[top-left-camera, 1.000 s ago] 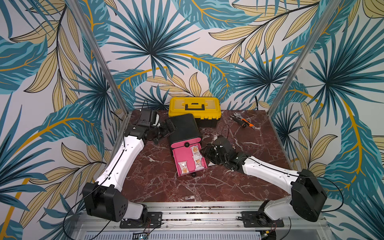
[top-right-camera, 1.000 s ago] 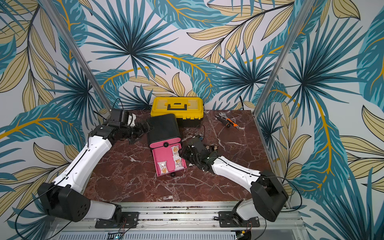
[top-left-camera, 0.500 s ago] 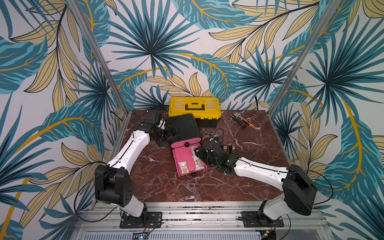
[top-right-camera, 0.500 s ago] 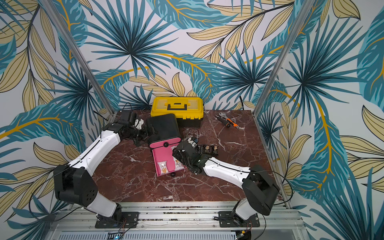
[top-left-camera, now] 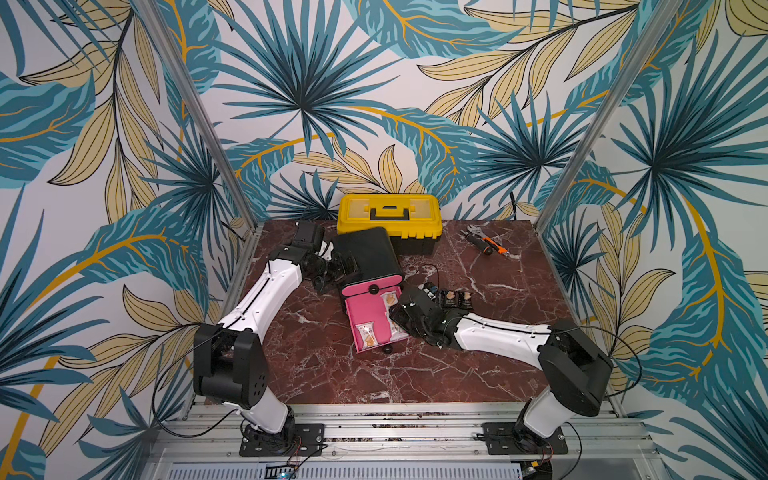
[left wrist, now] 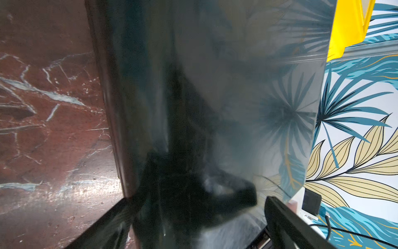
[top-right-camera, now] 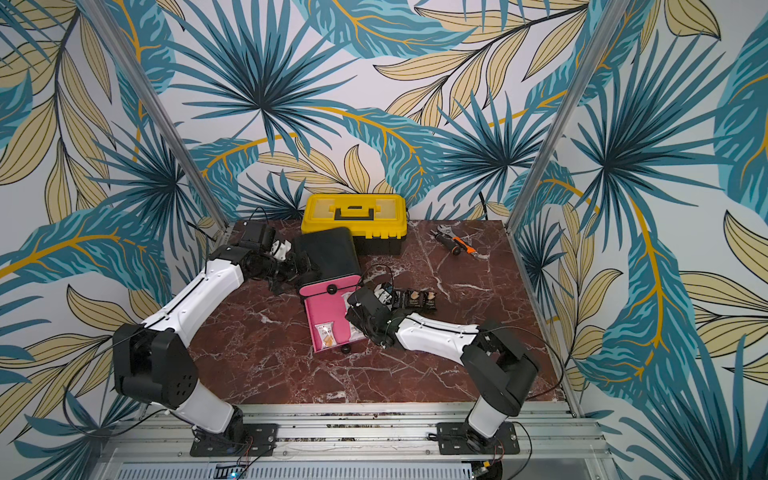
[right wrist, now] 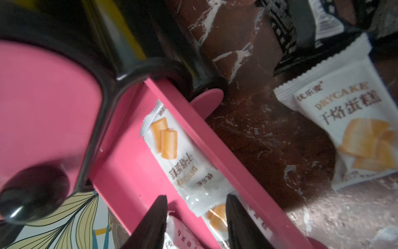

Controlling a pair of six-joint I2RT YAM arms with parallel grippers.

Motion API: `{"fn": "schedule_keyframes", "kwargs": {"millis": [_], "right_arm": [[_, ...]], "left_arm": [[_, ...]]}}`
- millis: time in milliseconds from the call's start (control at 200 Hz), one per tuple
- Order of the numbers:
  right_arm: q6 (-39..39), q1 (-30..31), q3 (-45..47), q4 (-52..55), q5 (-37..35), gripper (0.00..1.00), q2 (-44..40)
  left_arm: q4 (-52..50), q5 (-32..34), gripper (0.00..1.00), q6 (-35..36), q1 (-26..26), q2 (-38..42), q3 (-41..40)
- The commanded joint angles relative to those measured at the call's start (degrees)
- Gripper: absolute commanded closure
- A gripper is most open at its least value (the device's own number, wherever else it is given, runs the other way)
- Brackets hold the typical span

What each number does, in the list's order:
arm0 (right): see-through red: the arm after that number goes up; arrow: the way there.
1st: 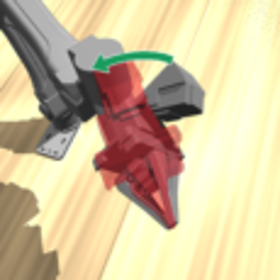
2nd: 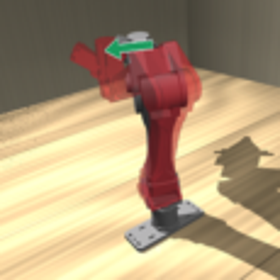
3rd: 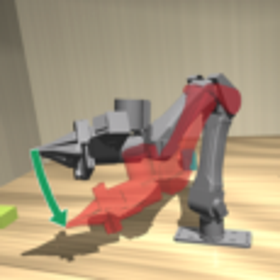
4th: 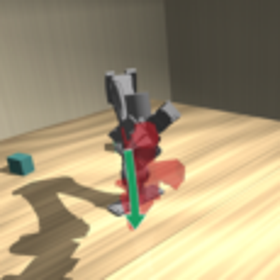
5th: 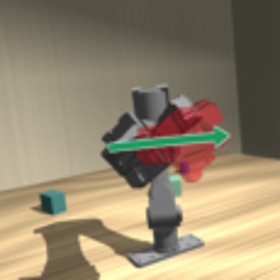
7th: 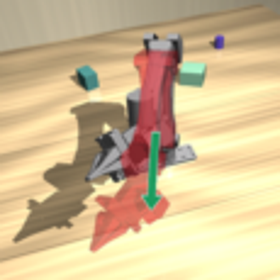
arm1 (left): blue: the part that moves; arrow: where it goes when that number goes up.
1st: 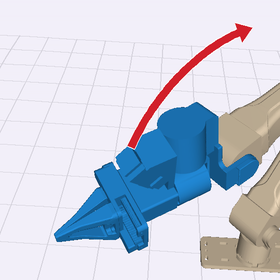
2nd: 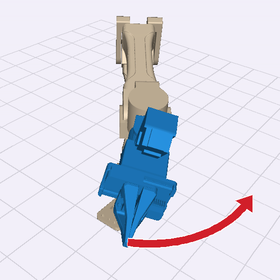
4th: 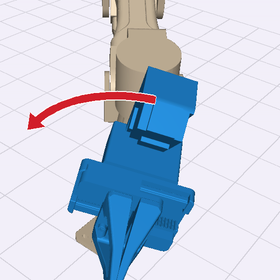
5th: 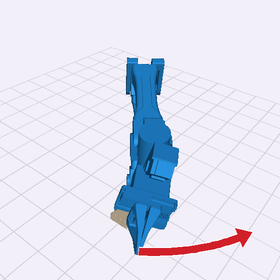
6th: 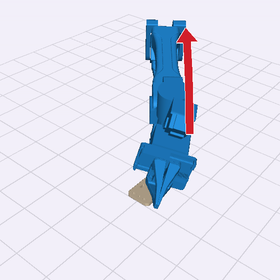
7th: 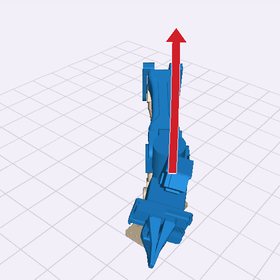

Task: Take the cookies out of the drawer
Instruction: Pick up the cookie from the drawer.

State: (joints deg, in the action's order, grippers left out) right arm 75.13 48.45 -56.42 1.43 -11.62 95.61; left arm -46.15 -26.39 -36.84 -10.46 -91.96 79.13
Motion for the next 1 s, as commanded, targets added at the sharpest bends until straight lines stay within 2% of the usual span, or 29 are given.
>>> {"fn": "schedule_keyframes", "kwargs": {"millis": [0, 180, 501, 771, 881, 992], "right_arm": [[1.3, 0.4, -1.2, 1.1, -1.0, 0.51, 1.4], [0.4, 0.4, -4.2, 2.6, -1.2, 0.55, 4.0], [-0.7, 0.4, -5.9, 6.7, -1.6, 0.79, 4.6], [-4.9, 0.7, -8.7, 13.5, -1.0, 0.99, 3.9], [-7.4, 1.8, -10.7, 18.0, -1.5, 0.98, 3.3], [-9.9, 3.5, -13.4, 25.3, -3.4, 0.82, 2.9]], "left_arm": [[-0.7, -1.4, 0.0, 1.2, -0.2, -0.3, 0.3], [-0.8, -1.3, 0.0, 1.4, -0.2, -0.4, 0.8], [-1.5, -1.0, 0.0, 1.5, -0.1, -0.6, 1.3], [-1.3, -0.9, 0.0, 1.4, -0.2, 0.1, 0.7], [-1.4, -0.6, 0.0, 1.5, -0.2, 0.8, 0.3], [-1.5, -0.3, 0.0, 1.5, -0.1, 1.5, 0.0]]}}
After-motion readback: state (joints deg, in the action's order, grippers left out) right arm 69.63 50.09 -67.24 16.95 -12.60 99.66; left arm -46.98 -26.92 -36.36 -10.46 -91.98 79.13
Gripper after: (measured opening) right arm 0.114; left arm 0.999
